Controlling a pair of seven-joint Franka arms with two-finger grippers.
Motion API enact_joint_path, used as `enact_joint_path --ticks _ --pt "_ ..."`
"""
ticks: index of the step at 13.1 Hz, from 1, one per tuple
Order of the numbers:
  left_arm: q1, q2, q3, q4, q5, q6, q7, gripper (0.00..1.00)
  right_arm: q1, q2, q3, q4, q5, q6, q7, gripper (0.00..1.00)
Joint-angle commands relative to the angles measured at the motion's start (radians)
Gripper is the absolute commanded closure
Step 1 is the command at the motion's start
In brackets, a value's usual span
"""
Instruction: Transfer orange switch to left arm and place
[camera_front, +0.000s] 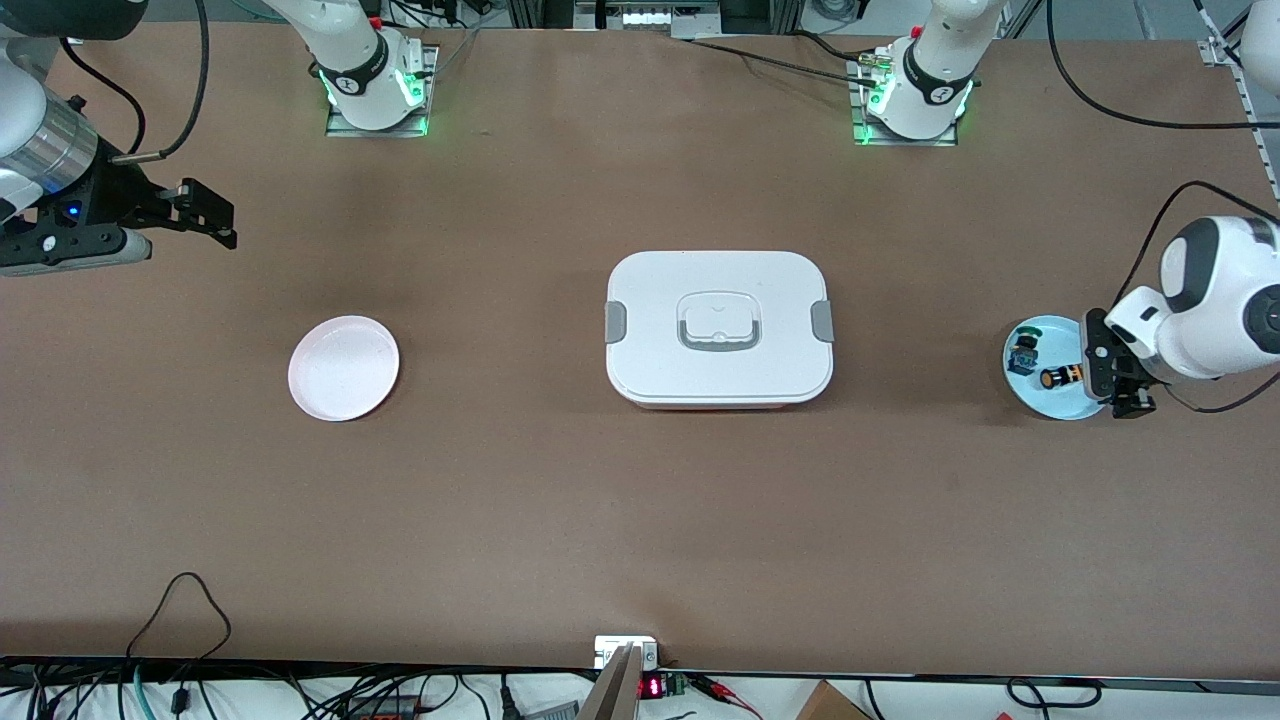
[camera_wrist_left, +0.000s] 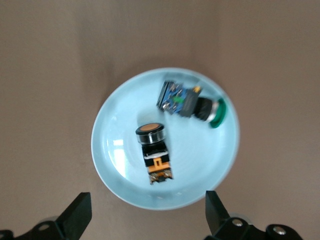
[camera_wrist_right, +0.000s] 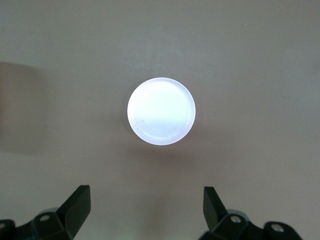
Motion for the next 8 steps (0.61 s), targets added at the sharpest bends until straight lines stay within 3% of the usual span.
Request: enact_joint_path --ticks 1,5,8 --pt "-0.004 -0.022 -0.112 0.182 -0.036 -0.316 -0.15 0.0 -0.025 -0.01 0.015 -0.016 -0.014 0.016 0.001 0.0" --pt "-0.004 -0.022 -0.287 0.347 -0.091 -0.642 -0.589 0.0 -0.042 0.004 0.008 0.01 -0.018 0.005 0.001 0.0" --pt "-0.021 -0.022 -0.373 0.438 -0.145 -0.762 -0.906 0.0 -0.047 0.004 -0.006 0.027 -0.007 0.018 0.002 0.0"
